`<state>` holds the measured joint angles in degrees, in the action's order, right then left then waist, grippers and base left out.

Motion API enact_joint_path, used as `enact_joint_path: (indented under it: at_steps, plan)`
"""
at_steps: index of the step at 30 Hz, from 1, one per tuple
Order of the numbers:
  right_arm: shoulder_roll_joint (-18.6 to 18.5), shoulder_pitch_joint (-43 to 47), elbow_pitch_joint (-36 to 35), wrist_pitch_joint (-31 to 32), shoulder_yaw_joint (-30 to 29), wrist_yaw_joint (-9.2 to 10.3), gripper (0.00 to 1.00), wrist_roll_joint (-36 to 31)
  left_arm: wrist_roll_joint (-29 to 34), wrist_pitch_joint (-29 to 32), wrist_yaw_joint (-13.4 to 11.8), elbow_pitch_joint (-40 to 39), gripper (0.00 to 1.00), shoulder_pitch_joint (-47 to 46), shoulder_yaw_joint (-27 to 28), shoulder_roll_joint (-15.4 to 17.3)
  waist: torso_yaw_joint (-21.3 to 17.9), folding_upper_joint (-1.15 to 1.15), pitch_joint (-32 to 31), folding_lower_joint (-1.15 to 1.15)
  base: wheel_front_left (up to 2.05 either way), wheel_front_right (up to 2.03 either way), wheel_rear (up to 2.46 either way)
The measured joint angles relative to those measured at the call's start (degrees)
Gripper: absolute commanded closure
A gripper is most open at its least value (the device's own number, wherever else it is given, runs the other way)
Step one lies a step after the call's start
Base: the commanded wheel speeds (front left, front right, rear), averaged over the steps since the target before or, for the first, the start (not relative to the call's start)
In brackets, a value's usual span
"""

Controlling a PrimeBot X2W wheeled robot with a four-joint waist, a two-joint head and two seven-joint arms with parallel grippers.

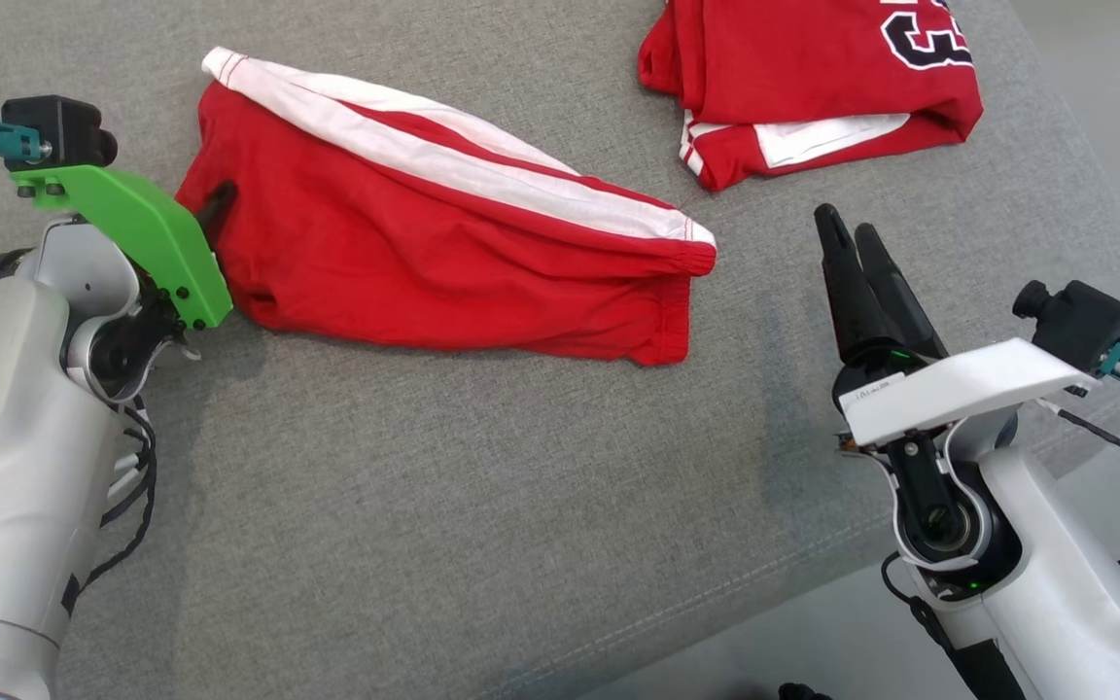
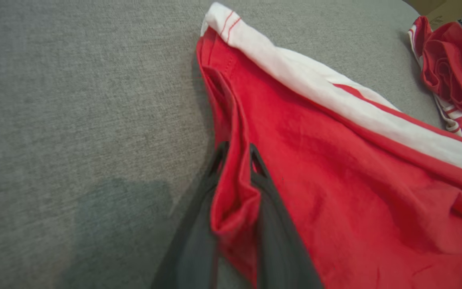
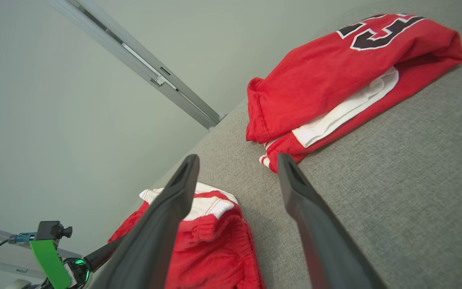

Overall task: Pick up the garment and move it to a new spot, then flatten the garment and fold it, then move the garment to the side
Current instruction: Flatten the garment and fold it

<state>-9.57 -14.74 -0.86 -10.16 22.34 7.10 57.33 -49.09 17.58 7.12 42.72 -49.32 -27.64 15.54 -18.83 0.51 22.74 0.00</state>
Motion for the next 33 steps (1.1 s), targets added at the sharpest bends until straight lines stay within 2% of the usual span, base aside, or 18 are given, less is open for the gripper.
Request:
enact_joint_path:
  at_steps: [6,12,22,26,33]
  plan:
    - [-0.6,1.3,-0.1,-0.4,-0.7,0.03,0.0,0.0,-1.3,-0.3,0.0,0.0,1.0,0.2,0.1,-0.5,0.6,0.0,-1.1,0.0,0.0,0.0,0.0]
    - [-1.5,1.3,-0.4,-0.5,-1.9,0.05,0.0,-0.5,-5.0,-2.8,0.0,1.6,1.0,3.1,3.5,-2.1,2.0,0.0,-2.7,0.0,0.0,0.0,0.0]
    - [-3.0,2.3,-0.3,-0.5,-2.7,0.05,0.0,-0.9,-6.7,-12.2,0.0,0.9,1.0,9.6,5.4,-5.7,5.9,0.0,-6.6,0.0,0.0,0.0,0.0]
    - [-3.1,3.7,0.4,-0.3,-2.9,0.07,0.0,-0.8,-7.2,-14.5,0.0,0.8,1.0,12.8,5.9,-7.8,7.9,0.0,-8.6,0.0,0.0,0.0,0.0]
    - [-3.8,5.5,0.7,0.4,-3.7,0.07,0.0,-0.4,-7.4,-18.1,0.0,0.5,1.0,17.0,7.1,-9.1,11.2,0.0,-11.6,0.0,0.0,0.0,0.0]
